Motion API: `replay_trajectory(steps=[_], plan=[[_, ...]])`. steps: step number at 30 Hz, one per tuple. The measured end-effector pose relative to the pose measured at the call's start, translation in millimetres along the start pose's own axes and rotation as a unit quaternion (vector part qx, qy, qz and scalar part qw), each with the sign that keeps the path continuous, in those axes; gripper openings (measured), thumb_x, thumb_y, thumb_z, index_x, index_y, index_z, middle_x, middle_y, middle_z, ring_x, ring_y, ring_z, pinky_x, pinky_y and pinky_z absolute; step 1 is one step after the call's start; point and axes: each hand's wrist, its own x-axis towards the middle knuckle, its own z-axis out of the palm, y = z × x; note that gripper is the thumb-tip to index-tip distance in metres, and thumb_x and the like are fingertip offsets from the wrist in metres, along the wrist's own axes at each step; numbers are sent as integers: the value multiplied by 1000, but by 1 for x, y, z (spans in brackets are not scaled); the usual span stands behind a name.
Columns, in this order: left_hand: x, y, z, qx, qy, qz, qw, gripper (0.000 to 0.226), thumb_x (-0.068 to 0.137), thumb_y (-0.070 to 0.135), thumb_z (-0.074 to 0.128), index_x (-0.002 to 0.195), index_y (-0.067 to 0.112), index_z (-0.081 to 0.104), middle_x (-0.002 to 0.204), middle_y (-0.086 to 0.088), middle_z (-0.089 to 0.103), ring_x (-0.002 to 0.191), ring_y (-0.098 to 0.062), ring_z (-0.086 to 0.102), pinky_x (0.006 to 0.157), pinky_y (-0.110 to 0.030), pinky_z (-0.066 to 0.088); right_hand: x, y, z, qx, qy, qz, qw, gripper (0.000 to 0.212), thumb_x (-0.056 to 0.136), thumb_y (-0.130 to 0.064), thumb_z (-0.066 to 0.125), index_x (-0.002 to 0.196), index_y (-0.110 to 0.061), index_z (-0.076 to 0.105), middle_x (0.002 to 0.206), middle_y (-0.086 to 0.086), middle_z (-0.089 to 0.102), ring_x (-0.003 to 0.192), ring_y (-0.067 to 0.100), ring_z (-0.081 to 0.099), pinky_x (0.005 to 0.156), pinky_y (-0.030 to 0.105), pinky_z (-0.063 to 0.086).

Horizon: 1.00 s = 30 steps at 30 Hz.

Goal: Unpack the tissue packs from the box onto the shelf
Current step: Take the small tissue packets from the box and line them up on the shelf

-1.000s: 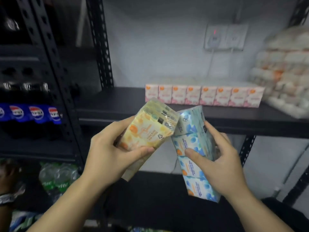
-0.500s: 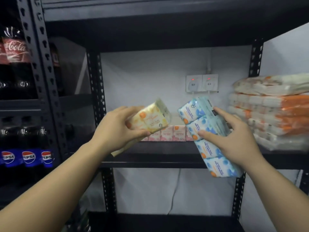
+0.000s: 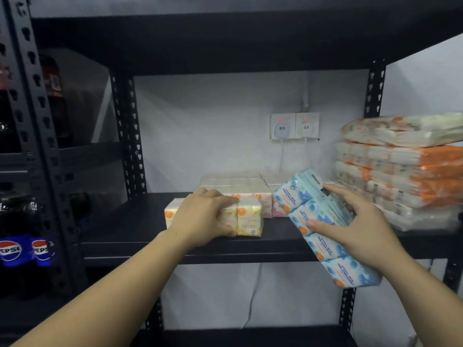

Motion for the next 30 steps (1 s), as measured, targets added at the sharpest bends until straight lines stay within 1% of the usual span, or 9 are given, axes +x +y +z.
replay_trajectory(steps=[7,14,17,19,21,22,25,28,30], plan=[[24,36,20,24,4,7,1000,84,73,70,74,148,44,48,137,10,59,120,-20,48,100,-38,42,0,8,-7,2,4,11,1000,83,61,-52,95,136,-48,59,139,-25,55,125,1,53,100,34,44],[30,34,22,15,-14,7,1000,89,70,75,72,149,44,45,140,8,56,124,-20,48,103,-39,41,-3,13,-14,24,-2,28,999,82,61,-52,95,134,-52,58,137,-29,55,123,-5,53,99,35,48],[30,40,13,-30,-9,5,999,91,71,86,63,149,41,46,141,5,54,129,-22,47,108,-42,40,-4,11,-17,53,5,33,998,81,58,-57,94,130,-57,58,125,-31,61,114,-11,56,87,24,50],[29,50,8,-103,32,18,994,82,79,82,59,147,37,50,140,6,56,131,-17,48,108,-36,41,-5,6,-19,73,12,38,997,80,55,-65,92,127,-61,57,115,-34,64,107,-15,58,77,18,49],[29,69,2,-230,57,24,971,74,81,78,58,142,36,54,137,11,59,128,-6,51,106,-29,43,-6,2,-20,94,18,41,995,78,55,-68,91,126,-61,57,114,-34,65,104,-12,63,73,20,54],[30,81,-2,-309,47,24,950,70,81,77,59,139,38,56,135,14,62,125,-1,55,106,-31,48,-7,0,-20,112,18,43,993,78,56,-68,89,127,-60,57,115,-30,66,104,-7,66,74,25,59],[35,111,-9,-502,-49,31,863,64,80,68,72,135,42,54,126,12,70,115,-5,68,97,-41,59,-11,-3,-15,183,11,44,982,80,58,-70,88,129,-53,56,118,-16,70,108,7,71,81,42,64],[34,129,-2,-581,-120,62,803,84,78,49,86,147,46,37,133,5,68,121,-12,68,100,-41,57,-18,-5,-11,241,12,52,969,85,57,-70,89,130,-46,53,124,-9,71,112,14,72,85,46,63],[33,137,4,-608,-123,74,781,88,81,34,89,147,50,33,134,2,66,120,-15,69,96,-41,59,-20,-3,-14,261,6,65,963,88,55,-67,92,129,-43,52,123,-7,72,112,16,72,83,45,64]])
